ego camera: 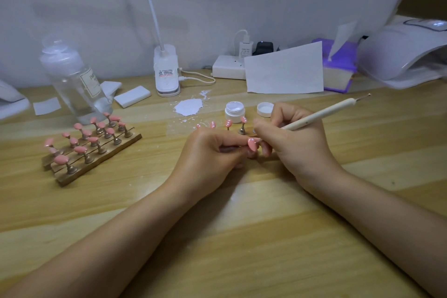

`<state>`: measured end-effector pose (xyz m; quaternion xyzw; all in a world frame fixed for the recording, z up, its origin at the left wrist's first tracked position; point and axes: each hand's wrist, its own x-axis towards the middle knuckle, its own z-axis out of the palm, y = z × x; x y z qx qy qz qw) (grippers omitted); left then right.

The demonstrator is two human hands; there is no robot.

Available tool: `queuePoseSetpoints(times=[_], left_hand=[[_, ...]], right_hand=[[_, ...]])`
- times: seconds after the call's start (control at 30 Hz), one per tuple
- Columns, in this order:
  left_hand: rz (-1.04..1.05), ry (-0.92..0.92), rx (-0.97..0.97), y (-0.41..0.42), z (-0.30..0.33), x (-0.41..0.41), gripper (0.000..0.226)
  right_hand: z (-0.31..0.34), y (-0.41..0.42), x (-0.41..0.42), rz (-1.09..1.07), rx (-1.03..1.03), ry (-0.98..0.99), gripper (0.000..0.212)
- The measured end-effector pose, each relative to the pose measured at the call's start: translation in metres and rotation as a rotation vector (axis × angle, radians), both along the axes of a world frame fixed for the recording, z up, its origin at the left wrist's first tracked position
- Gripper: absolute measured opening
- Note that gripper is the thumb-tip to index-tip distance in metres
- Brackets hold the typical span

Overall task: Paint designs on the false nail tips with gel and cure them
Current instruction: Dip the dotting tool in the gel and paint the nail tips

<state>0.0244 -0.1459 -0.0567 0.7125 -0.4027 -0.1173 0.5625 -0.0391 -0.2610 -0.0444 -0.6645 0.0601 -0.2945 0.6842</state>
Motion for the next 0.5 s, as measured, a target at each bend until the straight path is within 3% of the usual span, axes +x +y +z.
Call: queuePoseSetpoints(times=[0.5], left_hand=[[-0.030, -0.008, 0.006, 0.0011, 0.0022, -0.0015, 0.023]], right_hand=[[0.0004, 0.0000, 0.0010, 0.018, 0.023, 0.027, 0.041]])
